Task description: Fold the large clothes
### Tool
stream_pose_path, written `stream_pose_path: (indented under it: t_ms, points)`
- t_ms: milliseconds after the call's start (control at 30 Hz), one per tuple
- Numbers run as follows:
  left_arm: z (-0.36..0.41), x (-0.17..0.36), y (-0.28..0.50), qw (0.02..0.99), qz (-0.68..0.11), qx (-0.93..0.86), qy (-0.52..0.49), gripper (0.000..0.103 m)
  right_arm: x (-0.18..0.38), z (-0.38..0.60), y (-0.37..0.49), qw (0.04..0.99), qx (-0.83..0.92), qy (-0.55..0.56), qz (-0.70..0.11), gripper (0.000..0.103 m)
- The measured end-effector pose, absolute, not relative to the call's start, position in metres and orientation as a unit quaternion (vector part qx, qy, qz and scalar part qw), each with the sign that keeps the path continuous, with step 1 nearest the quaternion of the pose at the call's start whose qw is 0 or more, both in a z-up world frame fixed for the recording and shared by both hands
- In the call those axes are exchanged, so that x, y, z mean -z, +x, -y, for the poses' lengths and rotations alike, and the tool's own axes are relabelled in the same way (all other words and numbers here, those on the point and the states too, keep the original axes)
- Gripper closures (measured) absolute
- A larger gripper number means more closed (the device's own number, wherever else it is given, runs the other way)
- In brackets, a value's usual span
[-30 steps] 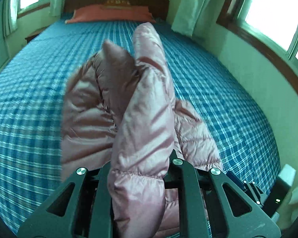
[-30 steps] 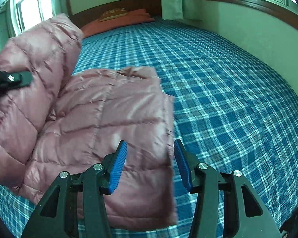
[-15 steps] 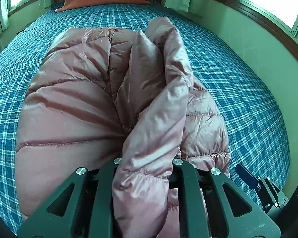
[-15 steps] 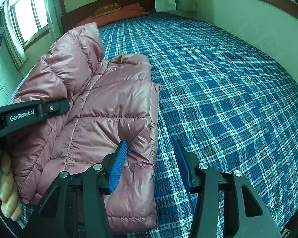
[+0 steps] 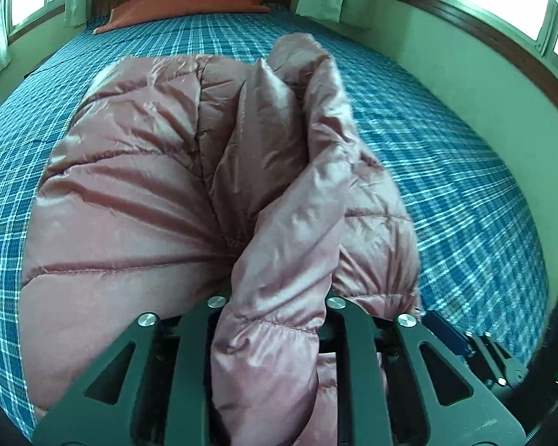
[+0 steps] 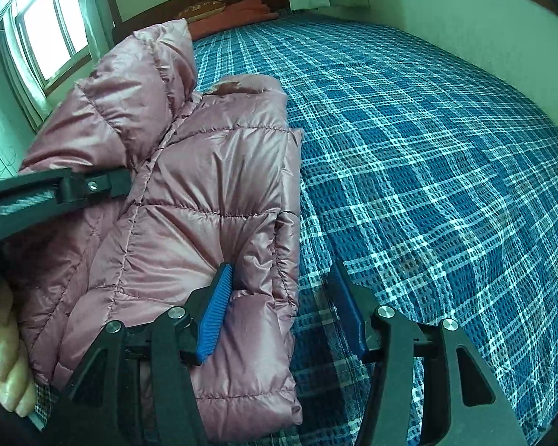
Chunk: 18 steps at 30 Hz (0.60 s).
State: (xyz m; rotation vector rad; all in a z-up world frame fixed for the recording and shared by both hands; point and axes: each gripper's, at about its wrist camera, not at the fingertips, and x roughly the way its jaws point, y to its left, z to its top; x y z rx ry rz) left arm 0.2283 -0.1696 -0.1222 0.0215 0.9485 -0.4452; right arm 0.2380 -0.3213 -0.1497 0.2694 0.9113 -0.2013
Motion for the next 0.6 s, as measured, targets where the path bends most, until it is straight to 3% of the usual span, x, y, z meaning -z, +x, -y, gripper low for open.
stream_pose_path:
  t_ms: [233,600]
  points:
    - [0.164,0.092,0.203,0.866,-0.433,0.25,-0.025,0.057,0.137,0.328,0.224,0.886,0.108,0.128,-0.432,0.043]
    - [0.1,0.053,0.164,0.868,-0.403,0.267,-0.117,0.055,0.112,0.323,0.196,0.892,0.135,0.102,-0.419,0.043]
